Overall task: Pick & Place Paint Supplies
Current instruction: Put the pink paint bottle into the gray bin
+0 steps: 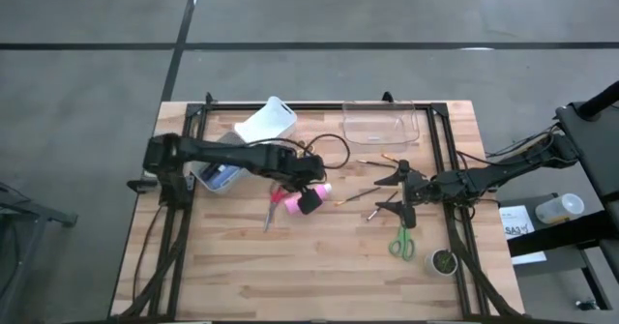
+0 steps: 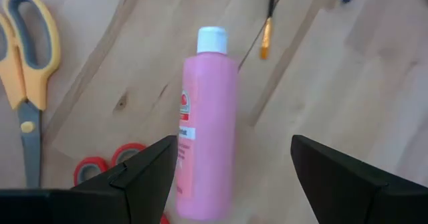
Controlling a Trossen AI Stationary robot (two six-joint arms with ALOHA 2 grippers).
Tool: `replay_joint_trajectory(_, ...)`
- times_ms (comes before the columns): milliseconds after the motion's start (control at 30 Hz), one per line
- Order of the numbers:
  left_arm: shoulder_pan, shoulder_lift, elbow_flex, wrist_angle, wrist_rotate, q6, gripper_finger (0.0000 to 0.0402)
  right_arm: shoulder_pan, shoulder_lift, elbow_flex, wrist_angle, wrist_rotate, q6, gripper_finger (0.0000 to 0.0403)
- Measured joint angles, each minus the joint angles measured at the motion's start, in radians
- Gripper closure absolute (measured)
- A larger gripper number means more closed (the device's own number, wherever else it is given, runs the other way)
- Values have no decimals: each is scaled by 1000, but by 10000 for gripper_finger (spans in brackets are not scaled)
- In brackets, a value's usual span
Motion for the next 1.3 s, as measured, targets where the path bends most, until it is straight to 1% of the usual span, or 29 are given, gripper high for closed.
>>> replay_joint_trajectory(233,0,66,-11,21,-2,7,98,0,0,0,0,0,0,96)
replay_joint_trajectory(467,0,116,-11,54,-26,87,98,0,0,0,0,0,1,96)
replay_joint_trajectory(933,0,224,-12,65,-29,91,98,0,0,0,0,0,1,96)
replay_joint_trajectory(1300,1,241,-29,68,-29,123,98,0,0,0,0,0,1,96)
